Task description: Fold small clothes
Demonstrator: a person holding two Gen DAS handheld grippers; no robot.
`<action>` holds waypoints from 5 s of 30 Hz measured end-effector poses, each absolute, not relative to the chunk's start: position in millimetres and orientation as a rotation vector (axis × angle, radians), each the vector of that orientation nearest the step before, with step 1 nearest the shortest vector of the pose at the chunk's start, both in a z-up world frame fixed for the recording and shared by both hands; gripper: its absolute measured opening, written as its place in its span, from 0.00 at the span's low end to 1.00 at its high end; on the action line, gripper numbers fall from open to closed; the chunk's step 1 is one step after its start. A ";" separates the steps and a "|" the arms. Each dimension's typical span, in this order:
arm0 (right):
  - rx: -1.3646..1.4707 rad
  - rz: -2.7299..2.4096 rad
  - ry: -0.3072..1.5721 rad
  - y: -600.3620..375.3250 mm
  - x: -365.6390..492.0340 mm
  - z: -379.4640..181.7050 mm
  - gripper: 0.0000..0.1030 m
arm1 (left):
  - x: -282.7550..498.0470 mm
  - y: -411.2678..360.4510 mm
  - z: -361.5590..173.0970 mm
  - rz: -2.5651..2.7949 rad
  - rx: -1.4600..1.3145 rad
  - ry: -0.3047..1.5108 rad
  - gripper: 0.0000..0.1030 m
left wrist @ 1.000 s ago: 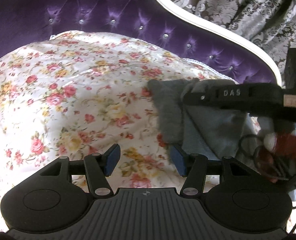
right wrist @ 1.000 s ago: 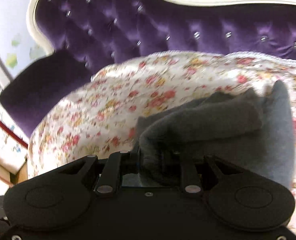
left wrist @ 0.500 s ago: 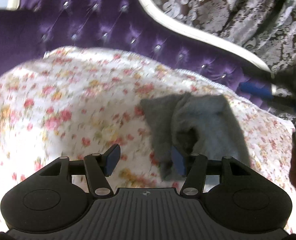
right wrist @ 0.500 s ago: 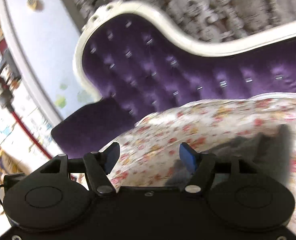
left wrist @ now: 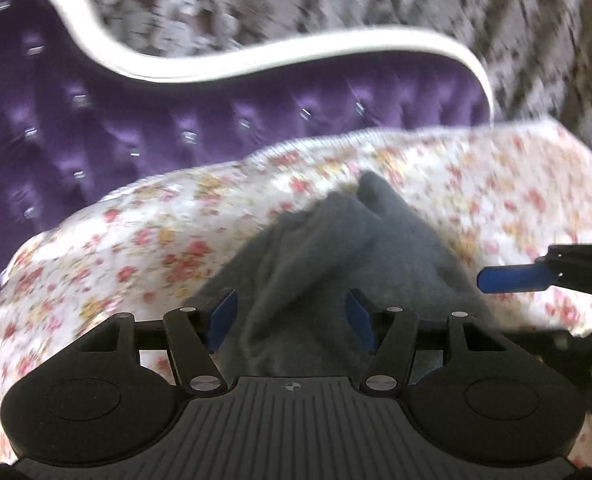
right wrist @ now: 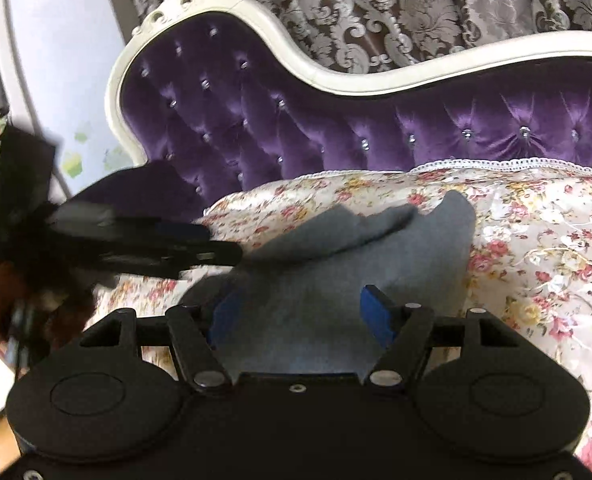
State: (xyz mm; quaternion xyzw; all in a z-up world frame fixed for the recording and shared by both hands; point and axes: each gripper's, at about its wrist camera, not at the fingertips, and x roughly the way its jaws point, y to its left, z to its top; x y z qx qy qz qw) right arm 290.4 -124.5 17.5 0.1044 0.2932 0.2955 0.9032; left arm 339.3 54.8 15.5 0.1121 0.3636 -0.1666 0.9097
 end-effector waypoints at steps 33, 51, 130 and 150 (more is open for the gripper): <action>-0.344 0.762 0.403 -19.2 237.3 0.6 0.67 | 364.0 145.7 -18.8 -0.082 -0.142 0.905 0.57; -0.534 0.805 0.529 22.0 245.2 -38.5 0.16 | 341.4 124.2 -3.8 -0.181 -0.155 0.867 0.58; 0.274 0.414 0.621 -207.2 112.3 18.8 0.70 | 73.7 89.7 26.3 -0.373 -0.339 0.737 0.59; 0.206 0.516 0.582 -183.3 112.4 13.4 0.70 | 177.3 82.5 -31.6 -0.300 -0.585 0.852 0.11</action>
